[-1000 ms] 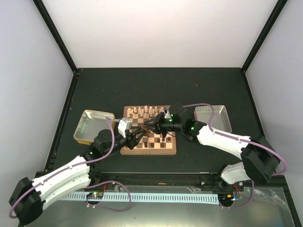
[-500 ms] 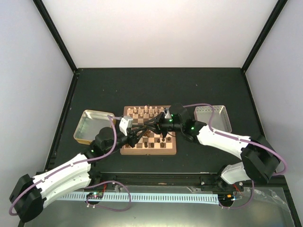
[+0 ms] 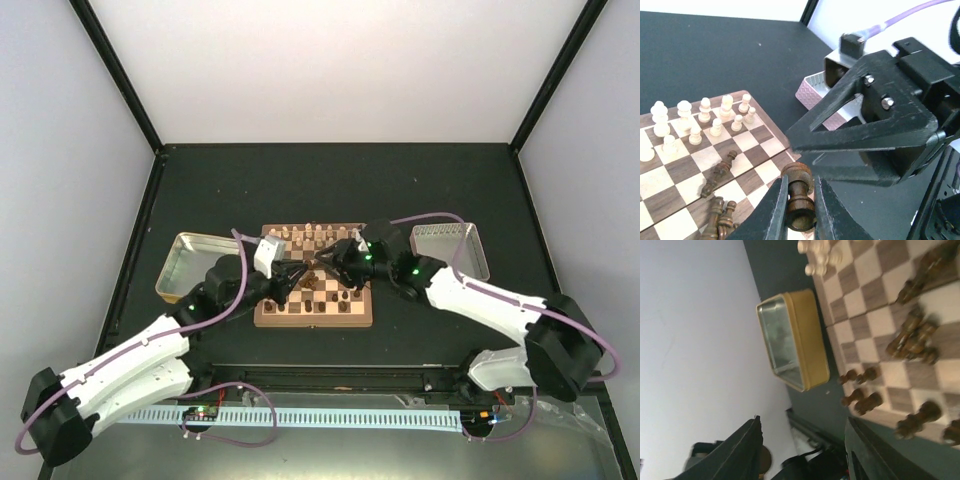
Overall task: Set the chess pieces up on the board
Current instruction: Place the chess piece on the chessboard.
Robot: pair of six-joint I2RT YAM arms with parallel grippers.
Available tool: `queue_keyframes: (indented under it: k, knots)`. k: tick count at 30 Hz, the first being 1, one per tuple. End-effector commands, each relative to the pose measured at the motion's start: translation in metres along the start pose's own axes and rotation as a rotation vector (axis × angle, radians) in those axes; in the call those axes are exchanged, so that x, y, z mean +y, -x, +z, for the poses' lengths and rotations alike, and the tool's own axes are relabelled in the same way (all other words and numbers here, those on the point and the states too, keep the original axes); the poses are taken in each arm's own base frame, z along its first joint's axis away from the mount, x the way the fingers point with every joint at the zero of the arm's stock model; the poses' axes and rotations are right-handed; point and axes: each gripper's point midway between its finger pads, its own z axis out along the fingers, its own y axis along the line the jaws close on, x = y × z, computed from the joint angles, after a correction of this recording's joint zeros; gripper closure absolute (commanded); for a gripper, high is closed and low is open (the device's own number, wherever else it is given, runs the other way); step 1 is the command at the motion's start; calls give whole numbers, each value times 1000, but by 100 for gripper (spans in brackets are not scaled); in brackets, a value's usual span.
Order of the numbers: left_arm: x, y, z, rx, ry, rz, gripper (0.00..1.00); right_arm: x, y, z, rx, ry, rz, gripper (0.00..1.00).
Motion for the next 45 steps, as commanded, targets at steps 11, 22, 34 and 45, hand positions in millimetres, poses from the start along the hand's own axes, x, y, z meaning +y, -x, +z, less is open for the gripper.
queue_keyframes:
  k: [11, 22, 34, 45]
  knots:
    - [-27, -36, 20, 480, 64, -9, 96, -39, 90, -155, -699, -356, -350, 51]
    - [-58, -100, 81, 841, 158, 202, 97, -61, 88, -241, -928, -388, -328, 49]
    - [-47, -135, 110, 964, 226, 233, 96, -62, 90, -244, -944, -407, -338, 48]
    - [-42, -143, 125, 968, 224, 234, 96, -61, 91, -247, -957, -408, -340, 48]
